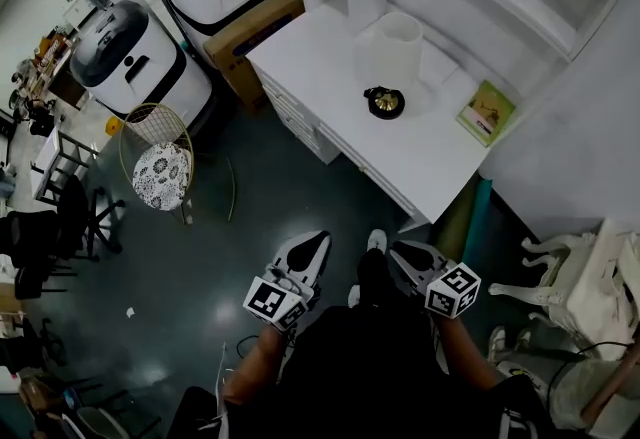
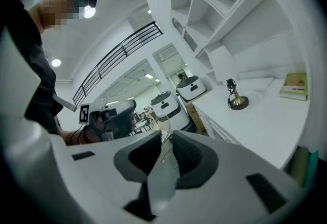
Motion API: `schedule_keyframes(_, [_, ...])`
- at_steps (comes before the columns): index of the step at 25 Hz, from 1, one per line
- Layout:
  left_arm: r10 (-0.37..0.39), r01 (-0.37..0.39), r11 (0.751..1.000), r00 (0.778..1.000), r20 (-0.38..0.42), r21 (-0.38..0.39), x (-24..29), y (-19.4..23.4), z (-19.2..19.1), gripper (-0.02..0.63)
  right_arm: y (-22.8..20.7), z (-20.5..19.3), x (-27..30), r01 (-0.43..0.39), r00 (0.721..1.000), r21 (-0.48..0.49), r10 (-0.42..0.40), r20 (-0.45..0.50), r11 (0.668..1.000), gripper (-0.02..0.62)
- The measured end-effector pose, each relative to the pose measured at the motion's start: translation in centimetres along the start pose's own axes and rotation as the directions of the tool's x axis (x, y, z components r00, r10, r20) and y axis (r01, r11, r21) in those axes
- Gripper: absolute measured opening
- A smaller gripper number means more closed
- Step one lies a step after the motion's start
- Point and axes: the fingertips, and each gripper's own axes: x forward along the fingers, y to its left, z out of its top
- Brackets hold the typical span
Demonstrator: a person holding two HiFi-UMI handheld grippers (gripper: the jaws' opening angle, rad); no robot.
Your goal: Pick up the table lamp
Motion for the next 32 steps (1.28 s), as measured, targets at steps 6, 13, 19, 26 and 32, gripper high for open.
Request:
schedule_keyframes(6, [-0.012, 0.012, 1.000, 1.000, -0.029, -0.020, 4.6, 1.8, 1.3, 0.018, -3.8, 2.7, 2.2, -0.002, 1.000, 0.018, 0.002, 0.000, 1.000, 0.076])
schedule_keyframes(13, [-0.026, 0.026, 1.000, 0.999, -0.028, -0.012, 10.0, 4.5, 2.4, 0.018, -8.5, 7.0, 4.4, 0.012, 1.000, -0.001, -0.012, 0.029, 1.000, 0.075])
schedule_keyframes(19, [-0.009, 0.009, 1.000, 0.999, -0.046, 0.002, 13.7, 7.1, 2.8, 0.018, -12.4, 9.5, 6.1, 0.017, 0.999, 0.001, -0.017, 0.028, 1.000, 0.075])
schedule_keyframes(26, [0.024, -0.027, 0.999, 0.996, -0.083, -0.035, 17.1, 9.6, 2.9, 0.018, -16.9, 11.1, 8.4, 0.029, 1.000, -0.031, -0.029, 0.004, 0.999, 0.076])
schedule_keyframes(32, [0.047, -0.049, 0.999, 0.996, -0.075, -0.023, 19.1, 11.1, 3.0, 0.017, -20.1, 11.8, 10.6, 0.029, 0.999, -0.081, -0.031, -0.021, 0.996, 0.076])
